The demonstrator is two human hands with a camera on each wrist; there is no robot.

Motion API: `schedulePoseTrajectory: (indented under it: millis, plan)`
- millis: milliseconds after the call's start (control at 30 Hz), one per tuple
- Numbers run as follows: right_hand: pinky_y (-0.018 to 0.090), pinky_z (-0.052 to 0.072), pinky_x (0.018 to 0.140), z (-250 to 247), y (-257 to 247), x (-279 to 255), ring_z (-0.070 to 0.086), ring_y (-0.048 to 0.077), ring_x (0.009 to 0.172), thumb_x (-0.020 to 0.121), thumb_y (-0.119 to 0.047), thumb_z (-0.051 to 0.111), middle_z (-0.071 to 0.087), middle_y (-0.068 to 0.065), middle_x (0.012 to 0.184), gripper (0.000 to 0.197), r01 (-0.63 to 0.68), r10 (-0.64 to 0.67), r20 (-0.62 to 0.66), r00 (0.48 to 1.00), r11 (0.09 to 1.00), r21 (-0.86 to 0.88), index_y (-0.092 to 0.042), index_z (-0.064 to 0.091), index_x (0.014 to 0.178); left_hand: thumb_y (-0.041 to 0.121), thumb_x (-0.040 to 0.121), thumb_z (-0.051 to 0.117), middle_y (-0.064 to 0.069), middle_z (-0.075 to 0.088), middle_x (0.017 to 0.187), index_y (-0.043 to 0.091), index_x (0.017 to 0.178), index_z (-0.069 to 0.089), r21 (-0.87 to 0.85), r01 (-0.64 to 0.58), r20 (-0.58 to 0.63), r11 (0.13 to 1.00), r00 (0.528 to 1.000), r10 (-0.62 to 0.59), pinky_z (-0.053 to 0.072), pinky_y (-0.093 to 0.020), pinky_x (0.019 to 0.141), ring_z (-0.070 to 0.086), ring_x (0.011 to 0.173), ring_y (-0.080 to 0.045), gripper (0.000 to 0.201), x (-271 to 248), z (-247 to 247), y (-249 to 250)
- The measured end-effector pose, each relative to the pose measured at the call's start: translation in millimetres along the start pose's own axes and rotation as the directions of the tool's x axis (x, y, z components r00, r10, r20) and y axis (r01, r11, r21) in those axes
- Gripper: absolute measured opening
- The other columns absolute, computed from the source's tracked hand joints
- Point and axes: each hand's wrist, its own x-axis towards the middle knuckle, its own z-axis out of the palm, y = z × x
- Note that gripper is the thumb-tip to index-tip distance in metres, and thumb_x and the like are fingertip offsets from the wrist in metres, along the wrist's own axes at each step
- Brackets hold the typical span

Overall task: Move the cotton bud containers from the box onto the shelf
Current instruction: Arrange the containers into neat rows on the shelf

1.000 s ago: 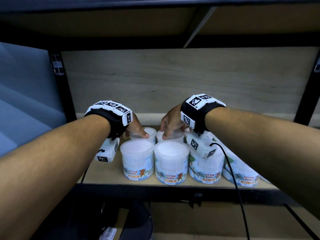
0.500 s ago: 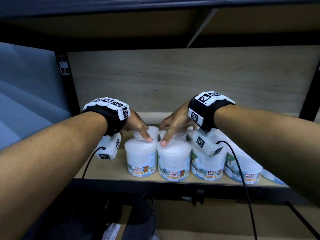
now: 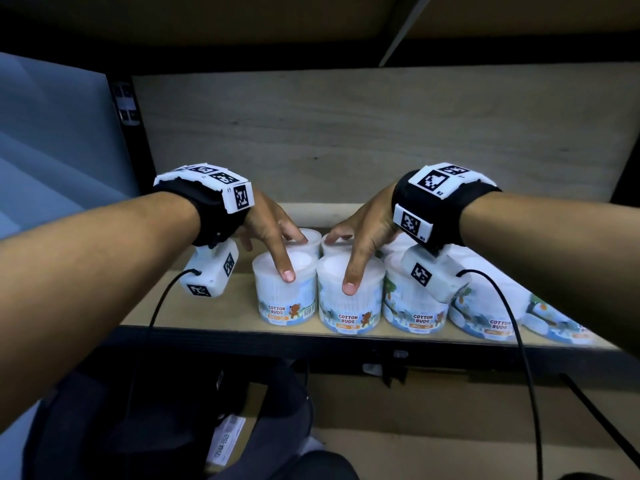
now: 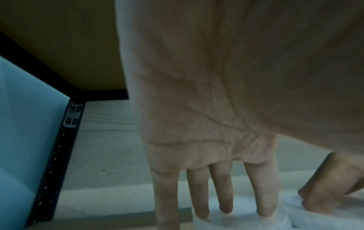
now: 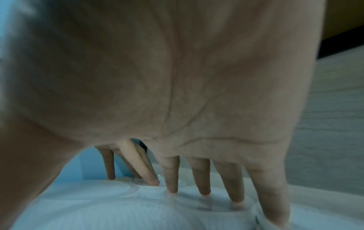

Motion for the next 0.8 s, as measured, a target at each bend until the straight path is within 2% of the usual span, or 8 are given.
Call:
schedulePoseTrajectory:
  millis: [100, 233, 400, 533, 633, 800]
  plan:
    - [0.037, 0.035, 0.11, -1, -1, 0, 0.022, 0.021, 0.148, 0.067, -0.053, 0.083, 0.02, -0.006, 0.162, 0.109, -0.005, 0.004, -0.03, 1.0, 1.0, -0.027, -0.038, 0.02, 0.154, 0.038, 0.063, 0.091, 0.022, 0.059, 0.122, 0.046, 0.123, 0.063, -0.007, -0.001, -0.004, 1.0, 1.0, 0.001, 0.037, -0.047, 0.111, 0.047, 0.128, -0.016, 0.067, -1, 0, 1]
    - [0.03, 0.034, 0.1, -2, 0, 1, 0.025, 0.019, 0.147, 0.071, -0.052, 0.081, 0.024, -0.007, 0.161, 0.105, -0.008, 0.005, -0.059, 0.998, 0.999, -0.05, -0.033, 0.021, 0.155, 0.035, 0.065, 0.089, 0.021, 0.061, 0.121, 0.047, 0.121, 0.064, -0.026, -0.003, -0.02, 1.0, 1.0, 0.002, 0.038, -0.046, 0.111, 0.048, 0.127, -0.017, 0.063, -1, 2, 1]
    - [0.028, 0.036, 0.097, -3, 0, 4, 0.028, 0.019, 0.145, 0.071, -0.054, 0.081, 0.025, -0.007, 0.16, 0.105, -0.019, 0.014, -0.079, 0.997, 0.998, -0.059, -0.033, 0.022, 0.155, 0.036, 0.066, 0.089, 0.021, 0.058, 0.121, 0.048, 0.125, 0.061, -0.036, -0.005, -0.027, 0.999, 1.0, 0.004, 0.038, -0.046, 0.111, 0.046, 0.127, -0.016, 0.067, 2, 1, -2]
    - [0.032, 0.038, 0.104, -2, 1, 6, 0.029, 0.02, 0.145, 0.071, -0.051, 0.082, 0.025, -0.006, 0.16, 0.105, -0.009, 0.007, -0.064, 0.998, 0.999, -0.033, -0.033, 0.021, 0.155, 0.043, 0.058, 0.092, 0.02, 0.058, 0.125, 0.051, 0.122, 0.062, -0.035, -0.006, -0.017, 0.999, 1.0, 0.005, 0.04, -0.044, 0.109, 0.046, 0.128, -0.017, 0.072, 4, 1, -3]
    - [0.034, 0.039, 0.106, -1, 0, 5, 0.03, 0.021, 0.144, 0.071, -0.05, 0.082, 0.025, -0.005, 0.16, 0.105, 0.0, -0.001, -0.056, 0.998, 1.0, -0.018, -0.034, 0.021, 0.155, 0.044, 0.059, 0.091, 0.018, 0.056, 0.128, 0.05, 0.126, 0.059, -0.022, 0.01, -0.021, 1.0, 1.0, -0.01, 0.041, -0.044, 0.109, 0.044, 0.129, -0.017, 0.074, 4, 2, -2]
    - [0.034, 0.029, 0.114, 1, 4, -10, 0.029, 0.015, 0.144, 0.066, -0.063, 0.079, 0.031, -0.012, 0.157, 0.106, 0.049, -0.057, -0.131, 0.99, 0.997, -0.066, -0.04, 0.023, 0.153, 0.057, 0.07, 0.078, 0.012, 0.036, 0.152, 0.047, 0.143, 0.043, 0.028, 0.025, -0.142, 0.999, 0.99, -0.021, 0.037, -0.039, 0.112, 0.034, 0.139, -0.017, 0.082, -2, 10, 15]
